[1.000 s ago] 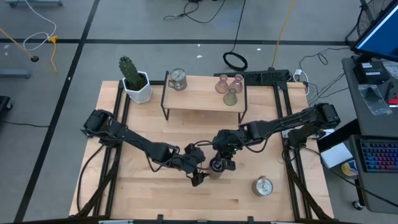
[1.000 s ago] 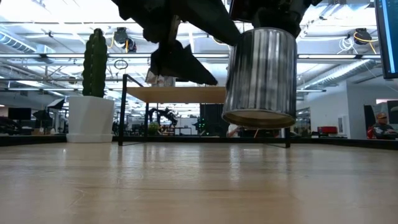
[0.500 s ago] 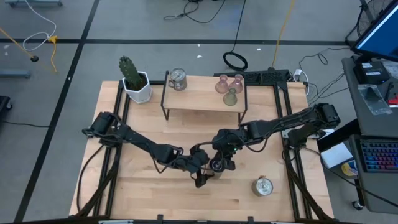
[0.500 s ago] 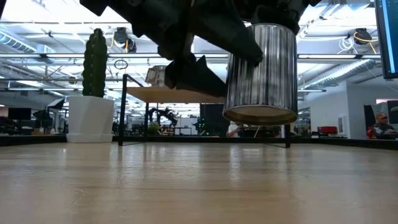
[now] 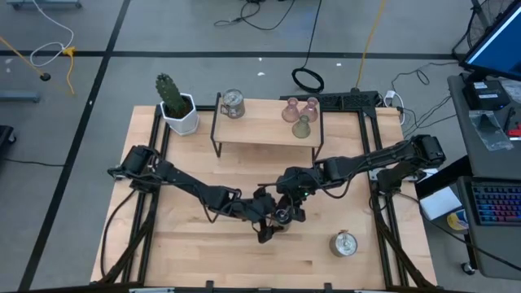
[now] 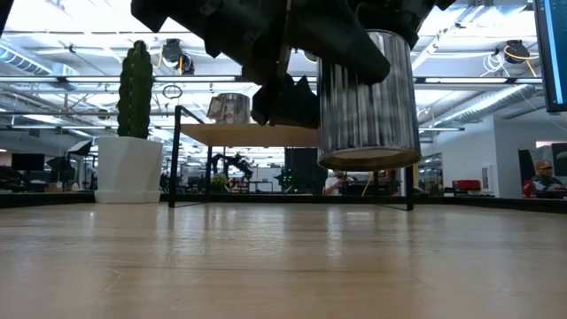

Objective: Pick & Place candle stick holders
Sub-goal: Put the left silver scented candle on the shelf

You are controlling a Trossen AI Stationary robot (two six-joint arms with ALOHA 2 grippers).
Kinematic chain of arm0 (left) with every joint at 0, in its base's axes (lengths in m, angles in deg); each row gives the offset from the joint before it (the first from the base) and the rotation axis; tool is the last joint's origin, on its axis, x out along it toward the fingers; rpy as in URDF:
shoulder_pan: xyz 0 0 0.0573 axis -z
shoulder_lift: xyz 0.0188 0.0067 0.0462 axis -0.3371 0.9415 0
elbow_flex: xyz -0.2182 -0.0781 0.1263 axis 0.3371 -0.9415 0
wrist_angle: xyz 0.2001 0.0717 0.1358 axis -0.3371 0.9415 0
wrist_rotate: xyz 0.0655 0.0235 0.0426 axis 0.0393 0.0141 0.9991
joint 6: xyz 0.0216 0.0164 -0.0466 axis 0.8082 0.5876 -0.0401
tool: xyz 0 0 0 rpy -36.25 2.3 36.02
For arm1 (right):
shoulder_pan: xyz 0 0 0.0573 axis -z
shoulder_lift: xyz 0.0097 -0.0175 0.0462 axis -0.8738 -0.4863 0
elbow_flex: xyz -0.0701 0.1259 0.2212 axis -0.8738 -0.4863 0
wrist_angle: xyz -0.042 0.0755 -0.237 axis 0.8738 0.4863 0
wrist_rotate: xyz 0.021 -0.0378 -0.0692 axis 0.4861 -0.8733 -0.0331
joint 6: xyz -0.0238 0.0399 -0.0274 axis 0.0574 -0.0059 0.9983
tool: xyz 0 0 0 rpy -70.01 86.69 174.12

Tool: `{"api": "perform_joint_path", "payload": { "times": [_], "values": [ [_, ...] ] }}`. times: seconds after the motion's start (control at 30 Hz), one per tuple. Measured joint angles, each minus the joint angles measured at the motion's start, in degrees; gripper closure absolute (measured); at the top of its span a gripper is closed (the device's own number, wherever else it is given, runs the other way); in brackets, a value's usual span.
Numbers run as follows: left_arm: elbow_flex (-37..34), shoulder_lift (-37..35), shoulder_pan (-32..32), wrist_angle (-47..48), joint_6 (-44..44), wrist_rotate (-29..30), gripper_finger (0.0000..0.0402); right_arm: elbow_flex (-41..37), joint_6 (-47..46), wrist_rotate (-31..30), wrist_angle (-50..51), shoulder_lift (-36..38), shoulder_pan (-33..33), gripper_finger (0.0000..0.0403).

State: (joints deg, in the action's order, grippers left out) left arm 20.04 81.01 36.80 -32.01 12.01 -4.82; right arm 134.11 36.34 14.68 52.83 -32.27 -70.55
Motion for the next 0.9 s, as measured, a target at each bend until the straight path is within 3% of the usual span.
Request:
{"api": "perform_joint_path", "payload": {
  "times": [0.27,0.9],
  "values": [
    [0.0,0.0,-0.3,-3.2,1.4,1.1,0.0002,0.0,-0.4,0.0,-1.5,0.0,0.0,0.0403],
    [0.0,0.0,0.3,-1.2,2.4,2.6,0.0007,0.0,-0.5,0.0,-1.5,0.0,0.0,0.0403]
  ]
}}
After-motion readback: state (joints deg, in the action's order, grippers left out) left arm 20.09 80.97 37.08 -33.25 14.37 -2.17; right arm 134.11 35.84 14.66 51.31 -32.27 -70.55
